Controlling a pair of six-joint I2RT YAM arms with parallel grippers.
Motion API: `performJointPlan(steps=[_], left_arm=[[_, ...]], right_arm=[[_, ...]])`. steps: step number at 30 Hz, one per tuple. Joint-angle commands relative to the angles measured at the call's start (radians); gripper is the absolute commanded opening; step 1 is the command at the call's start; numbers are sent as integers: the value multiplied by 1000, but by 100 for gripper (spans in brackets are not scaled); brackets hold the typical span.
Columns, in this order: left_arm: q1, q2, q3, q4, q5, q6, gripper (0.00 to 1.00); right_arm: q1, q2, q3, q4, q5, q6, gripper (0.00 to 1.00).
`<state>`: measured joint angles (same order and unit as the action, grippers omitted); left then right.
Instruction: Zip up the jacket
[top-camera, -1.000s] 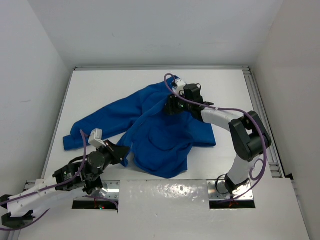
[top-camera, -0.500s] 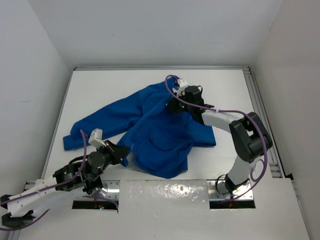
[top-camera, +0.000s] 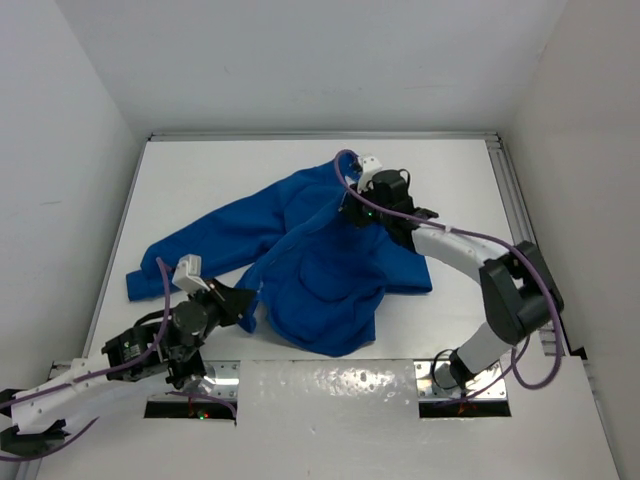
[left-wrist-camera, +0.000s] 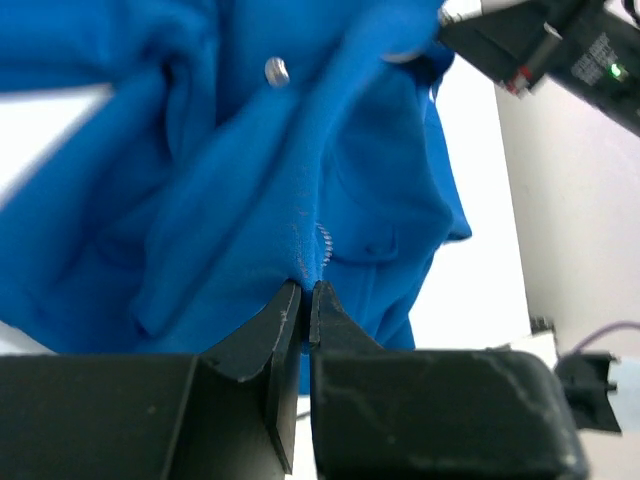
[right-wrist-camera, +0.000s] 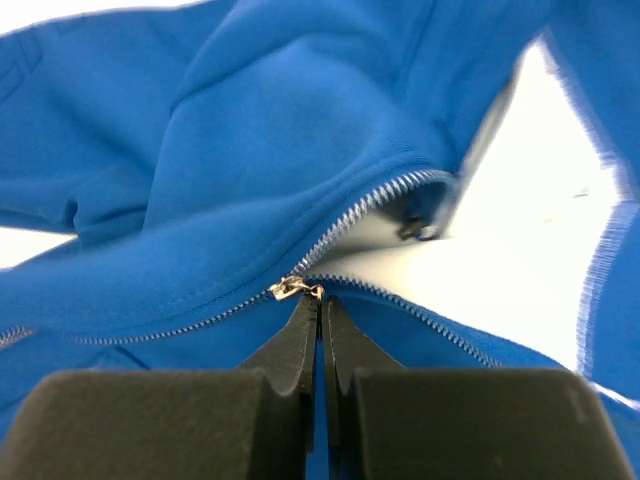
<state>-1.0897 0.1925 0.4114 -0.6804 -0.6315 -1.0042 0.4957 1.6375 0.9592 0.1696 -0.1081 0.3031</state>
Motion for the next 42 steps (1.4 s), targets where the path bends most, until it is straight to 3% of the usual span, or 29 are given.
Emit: performJointPlan(steps=[1,6,8,12,20,28,32,33,34,35,37,38,40,42], left_arm=[[-4,66,146,67,-137,99,0],[-4,117,248,159,-169,252,0],[-4,78,268,160,-191,269,0],[-4,1,317,39,-272,231,0],[-4,-53,345,-103,-340,136,0],[-4,-31,322,-131,-336,93,0],[-4,42,314,-64,-303,114,0],[-3,62,323,-45,-298,122,9],[-4,82,332,-41,-297,139,34],[-4,120,363,-39,-298,148,46],[-4,153,404,-51,-306,185,67],[-4,177,446,-57,-321,196,71],[-4,200,498,-87,-364,210,79],[-4,206,527,-85,-379,225,83]], right_arm=[[6,-103,119,-161,230,-54,0],[-69,-96,202,-275,403,-27,0],[-101,-94,245,-301,557,-3,0],[-199,-119,282,-387,651,74,0],[-244,-149,305,-438,789,65,0],[-315,-203,296,-467,762,76,0],[-315,-235,288,-456,601,105,0],[-313,-235,295,-469,566,113,0],[-310,-241,300,-488,520,120,0],[-309,-249,303,-496,500,126,0],[-309,-268,305,-516,446,131,3],[-310,-296,303,-519,429,140,8],[-310,-356,282,-512,391,159,40],[-310,-393,280,-509,374,168,65]])
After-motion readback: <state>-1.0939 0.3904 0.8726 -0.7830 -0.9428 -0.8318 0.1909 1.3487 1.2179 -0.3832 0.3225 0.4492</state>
